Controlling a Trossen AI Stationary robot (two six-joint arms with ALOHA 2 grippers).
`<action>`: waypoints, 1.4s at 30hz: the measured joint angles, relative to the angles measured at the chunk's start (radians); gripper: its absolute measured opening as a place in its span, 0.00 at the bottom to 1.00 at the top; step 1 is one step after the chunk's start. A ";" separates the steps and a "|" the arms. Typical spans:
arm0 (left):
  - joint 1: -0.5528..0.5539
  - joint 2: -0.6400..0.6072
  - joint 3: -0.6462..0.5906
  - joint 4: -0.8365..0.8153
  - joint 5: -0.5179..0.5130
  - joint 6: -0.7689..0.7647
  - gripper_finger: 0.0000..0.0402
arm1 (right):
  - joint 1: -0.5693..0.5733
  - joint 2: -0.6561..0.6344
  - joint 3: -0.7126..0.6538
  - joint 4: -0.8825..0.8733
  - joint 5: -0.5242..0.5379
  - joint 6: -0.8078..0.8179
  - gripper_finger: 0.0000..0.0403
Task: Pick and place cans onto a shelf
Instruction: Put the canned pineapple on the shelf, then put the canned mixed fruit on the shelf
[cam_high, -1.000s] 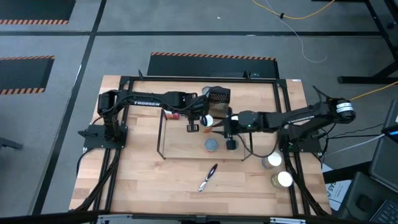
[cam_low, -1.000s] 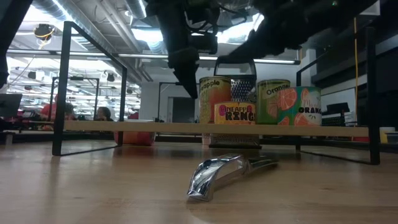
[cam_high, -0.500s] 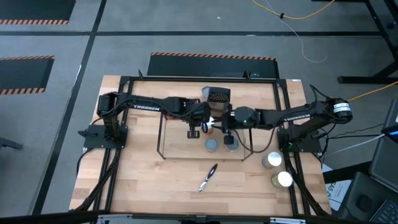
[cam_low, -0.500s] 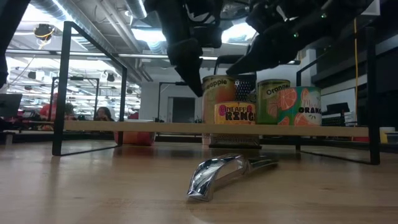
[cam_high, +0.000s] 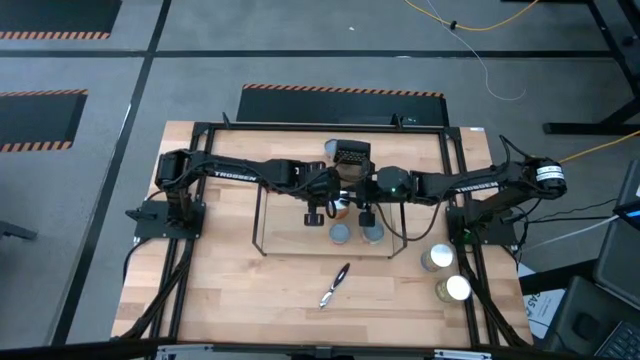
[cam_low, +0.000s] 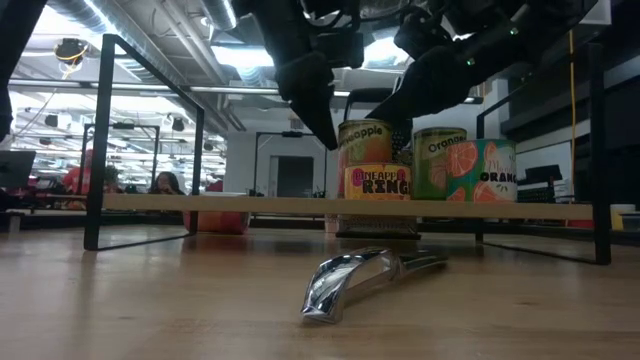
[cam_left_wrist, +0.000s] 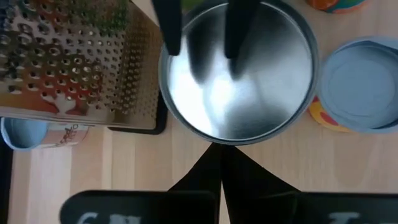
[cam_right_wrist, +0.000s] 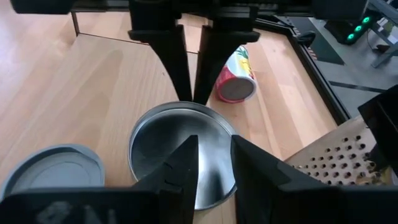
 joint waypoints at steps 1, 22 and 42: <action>0.000 0.000 0.000 0.000 -0.003 0.000 0.00 | 0.000 0.000 0.000 0.000 0.000 0.000 0.25; 0.030 -0.186 0.031 -0.081 -0.098 0.000 0.01 | 0.000 -0.108 0.000 -0.016 -0.003 -0.009 0.25; 0.236 -0.813 -0.488 0.017 -0.018 -0.257 0.01 | -0.008 -0.222 0.000 -0.114 -0.003 -0.022 0.25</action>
